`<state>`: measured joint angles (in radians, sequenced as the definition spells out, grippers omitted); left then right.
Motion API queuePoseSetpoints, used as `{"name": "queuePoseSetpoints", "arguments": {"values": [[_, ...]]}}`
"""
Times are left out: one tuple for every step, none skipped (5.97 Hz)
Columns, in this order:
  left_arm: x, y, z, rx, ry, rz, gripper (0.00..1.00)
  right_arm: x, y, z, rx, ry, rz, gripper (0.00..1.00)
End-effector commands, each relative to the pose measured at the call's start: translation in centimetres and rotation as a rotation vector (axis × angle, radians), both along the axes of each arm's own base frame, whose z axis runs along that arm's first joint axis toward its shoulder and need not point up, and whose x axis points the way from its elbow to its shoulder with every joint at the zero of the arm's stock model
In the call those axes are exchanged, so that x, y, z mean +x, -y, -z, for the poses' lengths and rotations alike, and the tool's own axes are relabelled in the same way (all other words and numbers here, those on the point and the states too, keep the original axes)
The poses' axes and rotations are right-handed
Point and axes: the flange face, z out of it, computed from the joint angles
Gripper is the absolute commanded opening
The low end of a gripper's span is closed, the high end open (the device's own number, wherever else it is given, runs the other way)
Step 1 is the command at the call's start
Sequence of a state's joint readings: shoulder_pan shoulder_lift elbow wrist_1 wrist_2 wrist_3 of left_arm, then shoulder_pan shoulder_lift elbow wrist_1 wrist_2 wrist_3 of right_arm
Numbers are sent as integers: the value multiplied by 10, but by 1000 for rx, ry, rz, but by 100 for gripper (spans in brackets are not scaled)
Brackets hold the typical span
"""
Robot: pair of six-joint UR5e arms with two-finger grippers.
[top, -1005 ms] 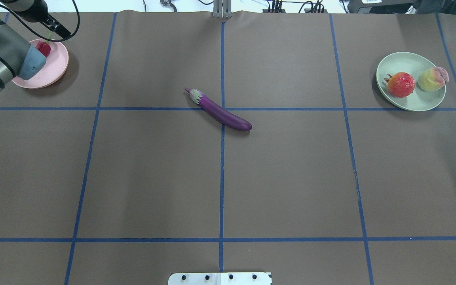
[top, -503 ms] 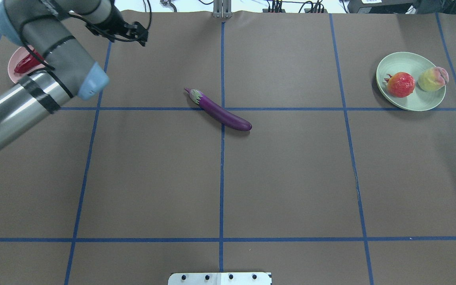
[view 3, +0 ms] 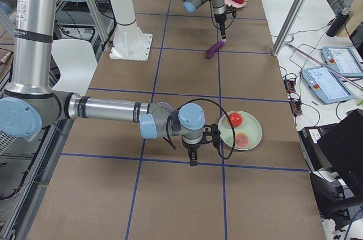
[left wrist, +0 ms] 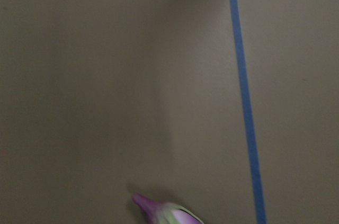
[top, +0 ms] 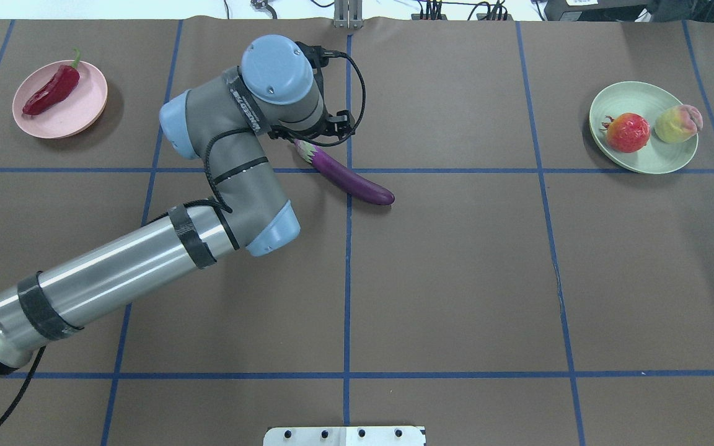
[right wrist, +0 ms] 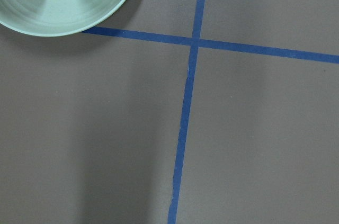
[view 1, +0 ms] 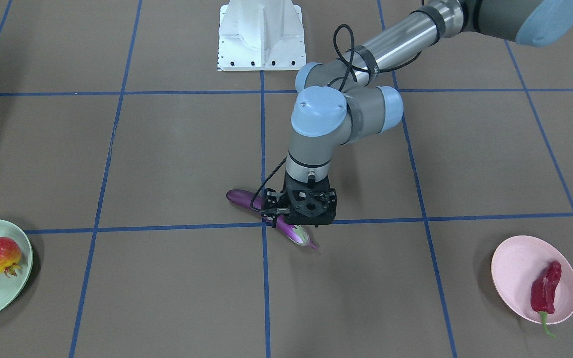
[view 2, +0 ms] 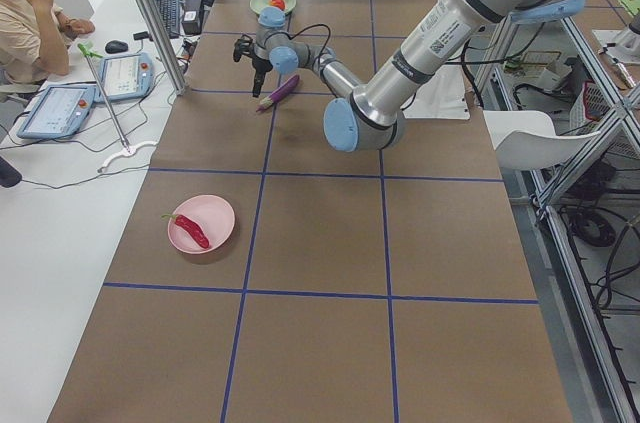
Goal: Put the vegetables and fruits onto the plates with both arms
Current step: 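Move the left gripper back down onto the purple eggplant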
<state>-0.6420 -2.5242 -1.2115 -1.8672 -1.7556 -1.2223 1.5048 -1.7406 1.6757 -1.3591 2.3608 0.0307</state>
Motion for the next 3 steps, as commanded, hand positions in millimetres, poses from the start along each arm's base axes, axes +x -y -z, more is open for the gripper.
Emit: {"name": "queuePoseSetpoints", "arguments": {"values": [[49, -29, 7, -82, 54, 74, 99, 0, 1, 1, 2, 0, 0, 100], [64, -39, -6, -88, 83, 88, 99, 0, 1, 1, 2, 0, 0, 100], [76, -46, -14, -121, 90, 105, 99, 0, 1, 1, 2, 0, 0, 100]]}}
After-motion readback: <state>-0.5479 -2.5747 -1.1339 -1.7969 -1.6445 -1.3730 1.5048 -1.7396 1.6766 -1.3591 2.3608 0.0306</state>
